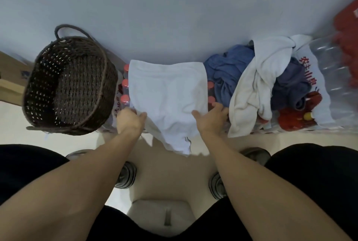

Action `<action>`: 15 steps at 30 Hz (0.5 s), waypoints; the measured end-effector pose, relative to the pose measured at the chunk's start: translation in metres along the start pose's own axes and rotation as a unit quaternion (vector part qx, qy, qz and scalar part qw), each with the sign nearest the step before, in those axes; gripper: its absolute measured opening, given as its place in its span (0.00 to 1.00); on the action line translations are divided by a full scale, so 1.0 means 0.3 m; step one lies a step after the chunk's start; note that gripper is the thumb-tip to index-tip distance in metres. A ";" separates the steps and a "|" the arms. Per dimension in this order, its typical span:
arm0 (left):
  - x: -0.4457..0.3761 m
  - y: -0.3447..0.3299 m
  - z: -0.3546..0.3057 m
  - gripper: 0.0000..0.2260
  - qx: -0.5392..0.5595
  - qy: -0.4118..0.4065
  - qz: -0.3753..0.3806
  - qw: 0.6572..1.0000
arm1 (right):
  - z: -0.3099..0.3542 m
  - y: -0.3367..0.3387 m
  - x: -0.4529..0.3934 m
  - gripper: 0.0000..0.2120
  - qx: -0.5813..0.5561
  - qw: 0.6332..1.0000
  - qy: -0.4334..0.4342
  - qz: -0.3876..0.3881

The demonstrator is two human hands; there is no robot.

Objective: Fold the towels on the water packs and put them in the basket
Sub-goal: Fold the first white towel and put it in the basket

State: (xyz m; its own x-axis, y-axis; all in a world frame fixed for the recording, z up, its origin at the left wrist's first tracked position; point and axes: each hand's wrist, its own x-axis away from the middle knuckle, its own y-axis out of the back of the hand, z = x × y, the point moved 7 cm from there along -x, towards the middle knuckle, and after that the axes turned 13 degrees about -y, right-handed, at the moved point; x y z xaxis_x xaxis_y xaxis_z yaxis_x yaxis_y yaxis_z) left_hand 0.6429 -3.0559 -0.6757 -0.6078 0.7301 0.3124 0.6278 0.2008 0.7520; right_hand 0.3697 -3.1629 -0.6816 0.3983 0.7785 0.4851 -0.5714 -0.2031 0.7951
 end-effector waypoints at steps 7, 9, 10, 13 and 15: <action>-0.014 0.057 -0.010 0.11 0.133 -0.084 -0.049 0.986 | 0.002 -0.008 -0.001 0.14 0.040 0.995 0.065 0.069; -0.036 0.069 -0.008 0.11 0.140 -0.081 -0.047 0.986 | 0.017 0.008 -0.001 0.13 -0.009 0.997 0.060 0.052; -0.044 0.071 -0.005 0.11 0.131 -0.077 -0.042 0.987 | 0.021 0.013 -0.005 0.13 -0.034 0.997 0.055 0.051; -0.057 0.077 0.018 0.12 0.075 -0.076 -0.026 0.994 | 0.028 0.017 -0.025 0.13 -0.067 0.994 0.059 0.062; -0.060 0.089 0.035 0.13 0.068 -0.078 -0.035 0.994 | 0.017 0.026 -0.041 0.11 -0.065 0.994 0.063 0.053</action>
State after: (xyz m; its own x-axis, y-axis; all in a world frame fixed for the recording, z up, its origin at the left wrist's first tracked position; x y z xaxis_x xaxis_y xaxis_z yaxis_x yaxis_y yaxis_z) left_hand 0.6758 -3.0567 -0.6672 -0.5764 0.8013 0.1602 0.6529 0.3337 0.6799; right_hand 0.3641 -3.1770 -0.6795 0.2421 0.8271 0.5073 -0.6965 -0.2158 0.6844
